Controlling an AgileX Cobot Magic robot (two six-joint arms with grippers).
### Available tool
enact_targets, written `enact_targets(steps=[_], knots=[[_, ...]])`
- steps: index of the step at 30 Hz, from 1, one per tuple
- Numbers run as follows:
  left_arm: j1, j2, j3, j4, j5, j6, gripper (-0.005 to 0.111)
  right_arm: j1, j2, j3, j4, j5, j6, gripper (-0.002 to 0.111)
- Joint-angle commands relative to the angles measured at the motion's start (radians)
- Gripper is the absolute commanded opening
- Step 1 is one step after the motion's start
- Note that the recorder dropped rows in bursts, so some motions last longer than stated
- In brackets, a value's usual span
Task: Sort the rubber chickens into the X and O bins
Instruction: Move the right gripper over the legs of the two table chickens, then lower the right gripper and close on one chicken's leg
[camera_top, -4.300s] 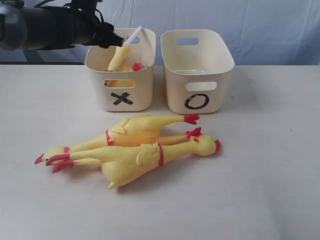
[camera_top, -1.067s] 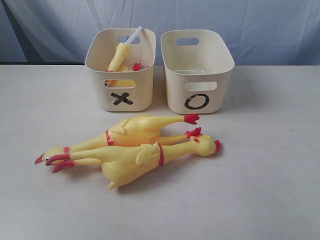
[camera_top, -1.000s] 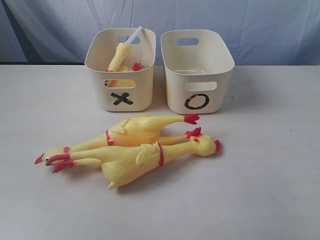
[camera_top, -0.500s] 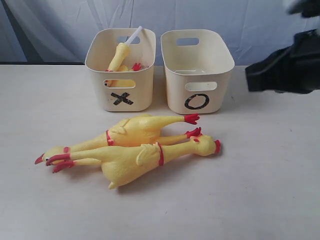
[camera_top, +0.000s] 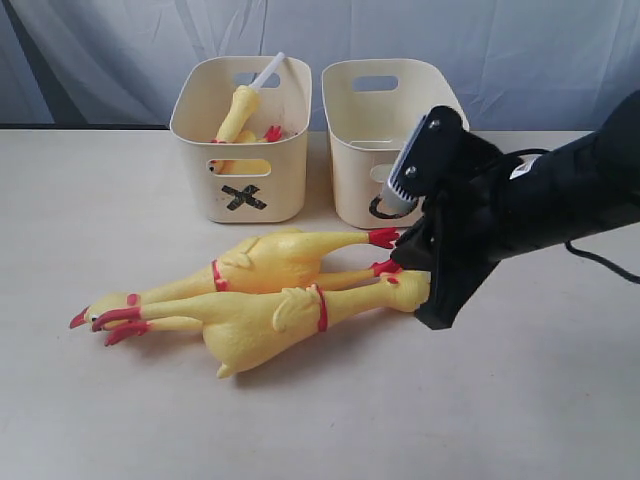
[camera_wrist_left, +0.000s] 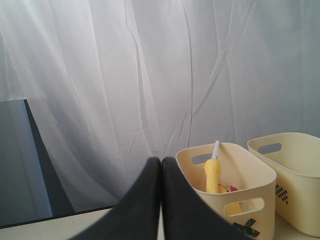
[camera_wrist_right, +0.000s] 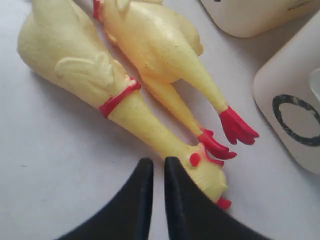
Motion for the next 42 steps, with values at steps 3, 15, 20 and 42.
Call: enact_targets(steps=[3,15,20,42], knots=[[-0.003,-0.005,0.006,-0.005,0.003,-0.003,0.0,0.011,0.081,-0.006,0.007,-0.045,-0.159,0.052],[-0.003,-0.006,0.006,-0.005,0.007,-0.003,0.0,0.011,0.185,-0.006,0.011,-0.052,-0.402,0.051],[-0.003,-0.006,0.006,-0.005,0.007,-0.003,0.0,0.011,0.22,-0.006,0.011,-0.108,-0.466,0.051],[-0.003,-0.006,0.006,-0.005,0.004,-0.003,0.0,0.13,0.337,-0.008,0.006,-0.378,-0.567,0.051]])
